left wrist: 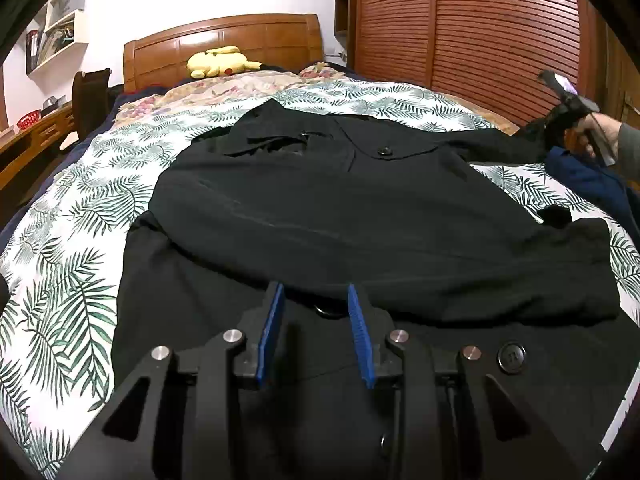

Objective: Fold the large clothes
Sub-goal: 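Move the right tool to the other coat sleeve and grasp its cuff, then lift the sleeve with the right tool and lay it across the coat body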

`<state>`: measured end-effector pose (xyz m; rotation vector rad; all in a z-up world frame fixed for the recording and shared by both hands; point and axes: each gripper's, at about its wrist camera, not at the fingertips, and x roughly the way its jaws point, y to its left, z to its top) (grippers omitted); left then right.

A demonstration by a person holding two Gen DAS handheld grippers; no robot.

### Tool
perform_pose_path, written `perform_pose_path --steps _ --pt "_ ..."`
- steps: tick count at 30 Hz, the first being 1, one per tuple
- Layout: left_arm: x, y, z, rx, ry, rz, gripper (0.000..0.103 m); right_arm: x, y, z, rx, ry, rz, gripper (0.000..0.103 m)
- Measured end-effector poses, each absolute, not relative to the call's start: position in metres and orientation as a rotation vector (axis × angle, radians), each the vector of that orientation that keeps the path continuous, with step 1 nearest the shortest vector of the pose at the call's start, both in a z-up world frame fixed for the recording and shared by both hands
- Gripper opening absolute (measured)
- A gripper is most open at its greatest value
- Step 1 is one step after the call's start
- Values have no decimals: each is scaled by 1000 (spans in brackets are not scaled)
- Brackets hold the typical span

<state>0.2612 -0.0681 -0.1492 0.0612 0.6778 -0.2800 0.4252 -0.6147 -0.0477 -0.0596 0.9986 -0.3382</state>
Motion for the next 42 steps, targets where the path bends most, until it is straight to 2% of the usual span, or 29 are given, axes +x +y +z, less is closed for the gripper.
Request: perform_pose_path --steps 9,16,31,42 --pt "256 -65 -144 56 660 -287 31 400 -513 46 -235 771 -268 5" --pt "248 -47 -131 6 677 -345 31 375 -438 82 -334 704 -193 5" --pt "221 2 -101 6 603 -311 31 338 -302 85 -421 641 28 5" --pt "211 20 -103 4 608 -288 31 323 -243 42 -354 675 171 5"
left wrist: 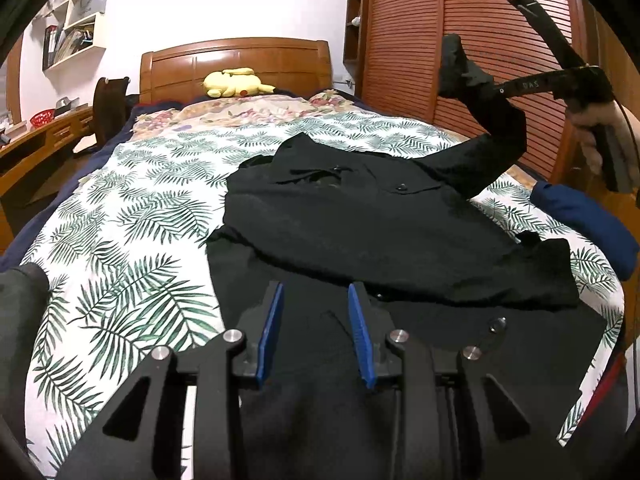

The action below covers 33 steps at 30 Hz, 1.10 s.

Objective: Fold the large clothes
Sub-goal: 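Lift the sleeve with the right tool and lay it across the coat body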

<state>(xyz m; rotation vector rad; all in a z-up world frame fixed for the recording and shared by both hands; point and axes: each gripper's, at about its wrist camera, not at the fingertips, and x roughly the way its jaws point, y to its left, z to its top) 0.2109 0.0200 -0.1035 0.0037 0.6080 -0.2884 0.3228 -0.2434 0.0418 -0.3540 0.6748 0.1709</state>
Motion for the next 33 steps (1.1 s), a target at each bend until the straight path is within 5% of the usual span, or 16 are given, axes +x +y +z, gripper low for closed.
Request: perform_pose_path --steps 26,33 --pt "208 42 -103 -29 605 -252 31 248 -177 -67 -244 815 402 6" --pt "202 42 -101 -27 606 -245 31 228 -179 -103 -234 884 398 18"
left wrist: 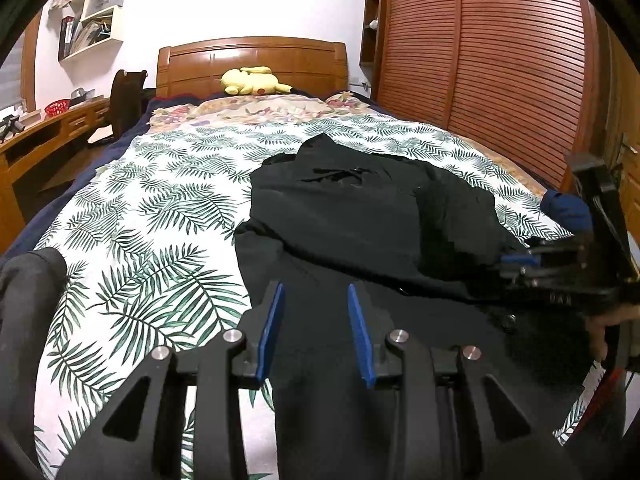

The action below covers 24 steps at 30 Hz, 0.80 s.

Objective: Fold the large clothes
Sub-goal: 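Lift the sleeve with the right tool and lay it across the coat body, then open the right tool and release the sleeve onto the coat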

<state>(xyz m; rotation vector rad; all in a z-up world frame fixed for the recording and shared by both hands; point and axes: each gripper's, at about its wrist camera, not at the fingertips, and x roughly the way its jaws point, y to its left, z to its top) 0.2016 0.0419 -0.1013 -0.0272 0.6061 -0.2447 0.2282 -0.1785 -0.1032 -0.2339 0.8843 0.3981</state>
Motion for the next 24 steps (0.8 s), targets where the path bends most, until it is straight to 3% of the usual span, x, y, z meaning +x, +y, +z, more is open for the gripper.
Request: perform_pose_path --steps 1,4,14,24 --pt "201 42 -101 -29 605 -244 31 224 -179 -105 -232 889 400 30" --pt "198 43 -99 -46 590 -234 31 212 -179 -107 -258 894 404 39" --pt "187 24 -73 -34 557 -253 31 180 -194 -88 -227 841 405 42" --pt "167 27 -33 -23 489 -238 31 210 -171 -73 -225 811 439 43"
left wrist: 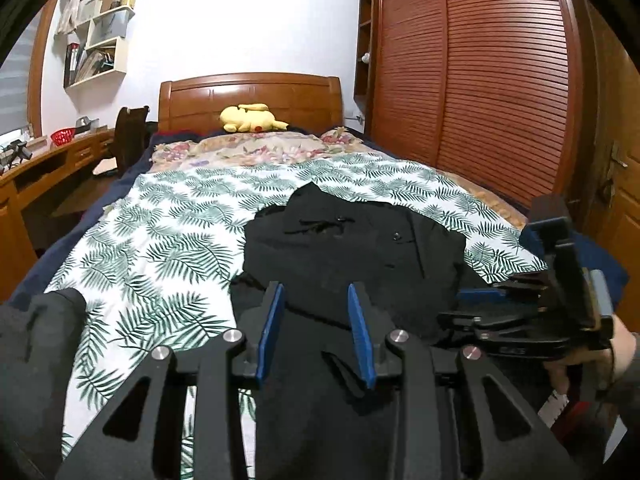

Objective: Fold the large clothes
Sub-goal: 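Open the right tool and release the sleeve onto the coat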

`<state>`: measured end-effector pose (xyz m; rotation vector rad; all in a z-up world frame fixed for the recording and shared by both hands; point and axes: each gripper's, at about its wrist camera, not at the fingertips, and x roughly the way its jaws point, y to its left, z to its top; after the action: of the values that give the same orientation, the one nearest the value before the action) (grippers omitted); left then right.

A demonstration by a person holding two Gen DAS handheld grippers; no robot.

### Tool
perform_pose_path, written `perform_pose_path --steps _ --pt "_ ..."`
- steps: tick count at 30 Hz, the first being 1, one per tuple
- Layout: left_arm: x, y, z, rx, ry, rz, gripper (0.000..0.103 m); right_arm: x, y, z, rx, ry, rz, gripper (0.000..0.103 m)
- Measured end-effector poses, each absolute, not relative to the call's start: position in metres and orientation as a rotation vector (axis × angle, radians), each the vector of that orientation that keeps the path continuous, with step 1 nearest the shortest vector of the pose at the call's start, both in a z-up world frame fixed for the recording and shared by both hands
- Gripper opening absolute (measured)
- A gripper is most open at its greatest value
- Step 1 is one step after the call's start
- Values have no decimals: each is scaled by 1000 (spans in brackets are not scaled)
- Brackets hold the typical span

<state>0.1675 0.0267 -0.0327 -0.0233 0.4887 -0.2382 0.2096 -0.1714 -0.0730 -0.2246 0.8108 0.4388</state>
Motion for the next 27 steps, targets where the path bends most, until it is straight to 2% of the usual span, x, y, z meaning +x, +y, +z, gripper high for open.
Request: perform_pose_path --steps 14,15,19,27 --pt "153 55 -26 -29 480 -189 31 224 -103 -137 -231 956 490 42" --pt "152 57 -27 -30 479 -187 31 224 -102 -138 -226 954 494 30" --pt "151 65 -27 -41 479 -175 31 227 -101 -132 -199 939 546 9" --pt "150 80 -26 -74 470 -154 31 210 -86 -67 -130 743 685 7"
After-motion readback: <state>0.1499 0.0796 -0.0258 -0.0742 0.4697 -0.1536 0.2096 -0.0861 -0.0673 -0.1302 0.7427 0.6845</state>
